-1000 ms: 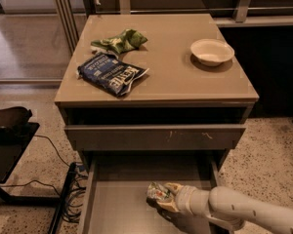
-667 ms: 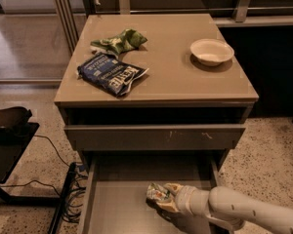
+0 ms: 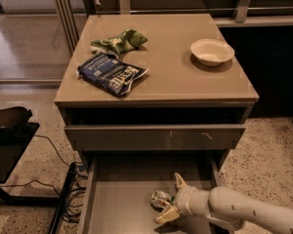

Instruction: Place 7up can into middle drawer

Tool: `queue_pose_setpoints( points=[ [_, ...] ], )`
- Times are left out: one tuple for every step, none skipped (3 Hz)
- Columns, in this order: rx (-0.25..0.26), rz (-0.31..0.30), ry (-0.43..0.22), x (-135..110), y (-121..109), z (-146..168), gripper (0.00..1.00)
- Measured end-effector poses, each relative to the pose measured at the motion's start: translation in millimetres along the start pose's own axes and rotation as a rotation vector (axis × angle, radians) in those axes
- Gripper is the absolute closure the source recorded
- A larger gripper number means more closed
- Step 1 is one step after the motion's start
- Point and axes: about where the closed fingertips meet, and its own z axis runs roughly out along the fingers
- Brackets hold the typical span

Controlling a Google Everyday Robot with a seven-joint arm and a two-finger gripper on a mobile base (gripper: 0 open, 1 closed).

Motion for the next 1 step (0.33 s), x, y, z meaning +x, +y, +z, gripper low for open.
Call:
queue_pose_setpoints(
  points=[
    [0.0, 0.0, 0.0, 0.0, 0.0, 0.0, 0.0]
  ],
)
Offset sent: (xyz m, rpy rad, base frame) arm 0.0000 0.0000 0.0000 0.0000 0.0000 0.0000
